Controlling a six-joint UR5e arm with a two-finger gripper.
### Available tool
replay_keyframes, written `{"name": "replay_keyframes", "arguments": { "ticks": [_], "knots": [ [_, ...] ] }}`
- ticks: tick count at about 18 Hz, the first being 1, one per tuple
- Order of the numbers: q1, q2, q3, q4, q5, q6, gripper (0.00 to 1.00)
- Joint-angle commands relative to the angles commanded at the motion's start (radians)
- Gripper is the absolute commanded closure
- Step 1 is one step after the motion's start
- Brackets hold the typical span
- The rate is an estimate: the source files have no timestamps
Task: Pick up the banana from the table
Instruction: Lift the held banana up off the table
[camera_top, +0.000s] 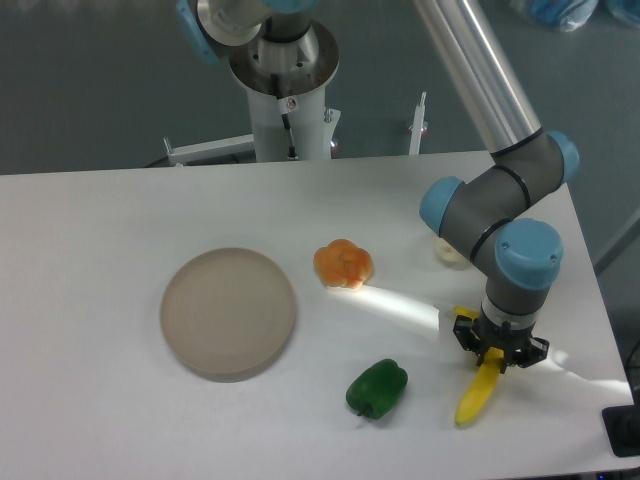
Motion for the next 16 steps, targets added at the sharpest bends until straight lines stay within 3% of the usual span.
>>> {"name": "replay_keyframes", "arguments": {
  "ticks": [9, 13, 16],
  "knots": [
    [-0.020, 0.118, 0.029, -0.028, -0.002, 0.069, 0.69],
    [-0.064, 0.196, 0.016, -0.107, 0.005, 0.069, 0.72],
    [-0.077, 0.215, 0.008, -0.159, 0.009, 0.068, 0.71]
  ]
}}
